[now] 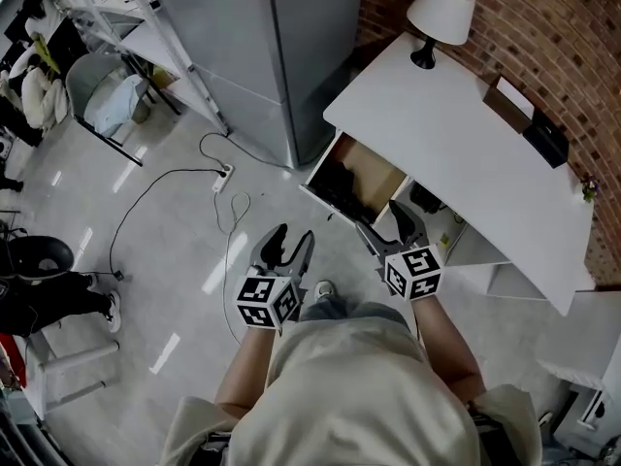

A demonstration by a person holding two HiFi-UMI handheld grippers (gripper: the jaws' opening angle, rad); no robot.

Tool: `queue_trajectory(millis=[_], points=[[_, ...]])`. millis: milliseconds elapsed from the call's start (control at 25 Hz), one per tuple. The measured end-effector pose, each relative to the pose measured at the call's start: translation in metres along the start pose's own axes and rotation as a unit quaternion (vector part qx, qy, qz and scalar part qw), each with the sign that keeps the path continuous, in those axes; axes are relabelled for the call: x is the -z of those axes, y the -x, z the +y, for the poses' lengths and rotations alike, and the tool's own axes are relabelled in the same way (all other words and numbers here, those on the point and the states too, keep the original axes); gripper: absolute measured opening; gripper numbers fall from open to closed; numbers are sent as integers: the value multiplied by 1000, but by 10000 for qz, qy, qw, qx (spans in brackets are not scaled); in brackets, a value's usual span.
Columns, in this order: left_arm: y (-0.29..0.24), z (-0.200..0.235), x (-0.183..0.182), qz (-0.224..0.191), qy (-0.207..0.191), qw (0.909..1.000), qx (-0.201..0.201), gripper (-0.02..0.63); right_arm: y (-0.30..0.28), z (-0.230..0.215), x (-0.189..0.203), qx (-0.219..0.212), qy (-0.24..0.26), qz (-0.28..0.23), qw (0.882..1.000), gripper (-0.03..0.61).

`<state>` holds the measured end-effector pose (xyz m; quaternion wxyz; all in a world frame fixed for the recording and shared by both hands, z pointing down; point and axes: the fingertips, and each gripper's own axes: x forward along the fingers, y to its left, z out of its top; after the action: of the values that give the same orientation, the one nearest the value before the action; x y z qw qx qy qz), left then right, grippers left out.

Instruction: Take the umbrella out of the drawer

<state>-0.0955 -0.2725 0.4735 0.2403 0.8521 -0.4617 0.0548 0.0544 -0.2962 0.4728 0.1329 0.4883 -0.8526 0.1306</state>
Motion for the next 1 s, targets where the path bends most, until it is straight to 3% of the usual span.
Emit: queue_trajectory(millis=[520,1000], points=[[-44,53,31,404,323,9984,-223,218,-108,-43,91,-85,-89,1121,9936,330],[-111,93,64,737,756,9923,-652,218,-211,-95,205,-338,-197,2329,9717,330]])
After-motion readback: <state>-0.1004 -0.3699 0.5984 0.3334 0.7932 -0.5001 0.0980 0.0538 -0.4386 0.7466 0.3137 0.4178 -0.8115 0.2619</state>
